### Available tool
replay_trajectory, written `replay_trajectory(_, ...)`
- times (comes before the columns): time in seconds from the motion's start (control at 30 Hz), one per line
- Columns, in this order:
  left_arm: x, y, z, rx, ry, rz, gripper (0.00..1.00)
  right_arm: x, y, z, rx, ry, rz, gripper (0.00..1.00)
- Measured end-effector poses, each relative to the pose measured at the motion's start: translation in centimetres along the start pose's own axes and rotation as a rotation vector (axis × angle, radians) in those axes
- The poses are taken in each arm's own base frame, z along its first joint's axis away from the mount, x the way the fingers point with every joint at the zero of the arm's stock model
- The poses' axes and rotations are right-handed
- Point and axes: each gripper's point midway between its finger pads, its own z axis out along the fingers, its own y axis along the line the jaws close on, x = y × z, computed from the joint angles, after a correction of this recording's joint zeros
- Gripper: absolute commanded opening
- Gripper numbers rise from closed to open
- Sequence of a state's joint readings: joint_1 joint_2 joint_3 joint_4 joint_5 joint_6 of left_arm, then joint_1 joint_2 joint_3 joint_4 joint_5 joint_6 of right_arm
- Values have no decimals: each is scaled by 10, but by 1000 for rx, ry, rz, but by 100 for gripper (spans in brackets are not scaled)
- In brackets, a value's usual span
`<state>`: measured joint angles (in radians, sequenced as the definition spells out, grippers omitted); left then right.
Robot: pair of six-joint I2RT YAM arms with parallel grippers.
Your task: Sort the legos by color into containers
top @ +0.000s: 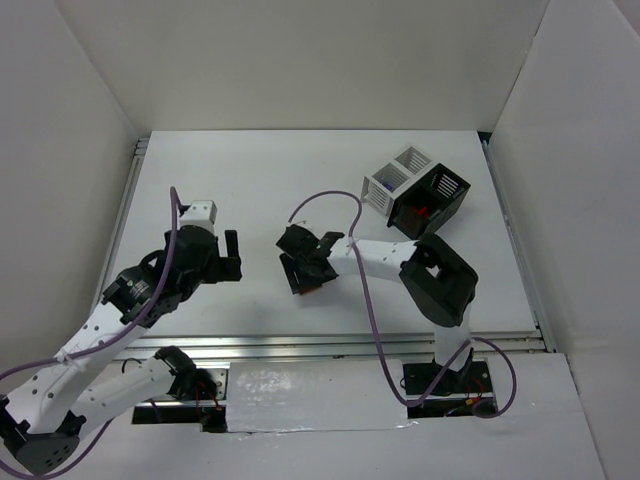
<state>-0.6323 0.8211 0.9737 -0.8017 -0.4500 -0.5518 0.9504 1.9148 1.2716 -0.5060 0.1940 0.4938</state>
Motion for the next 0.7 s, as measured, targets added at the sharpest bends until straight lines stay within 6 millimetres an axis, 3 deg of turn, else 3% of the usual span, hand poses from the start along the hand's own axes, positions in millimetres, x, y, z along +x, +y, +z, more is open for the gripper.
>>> replay_trajectory(0.07,-2,0,-1,8,-16,-7,100,-7,-5,-9,-10,-11,20,0)
replay_trajectory(0.17,-1,2,-3,19,-37,-16,100,-45,-35,-36,-16,-91,113,0)
replay_trajectory(0.23,1,3,-6,26,-50,-23,99,-86,-77,-60,22,-189,218,0)
replay_trajectory(0.33,-2,3,-10,43,-75,-35,100,-161,-165,-105,136,-385,408,0)
replay_trajectory(0.43,-5,1,-11,61,-92,-45,99,-215,-252,-146,270,-535,563,0)
replay_trajectory(0.5,-6,-1,-11,67,-94,-48,100,-243,-294,-162,332,-592,629,0)
replay_trajectory(0.6,-5,-2,-8,67,-83,-43,99,-274,-337,-164,402,-638,685,0)
replay_trajectory(0.7,-3,-3,-6,70,-71,-37,100,-277,-355,-142,440,-595,696,0)
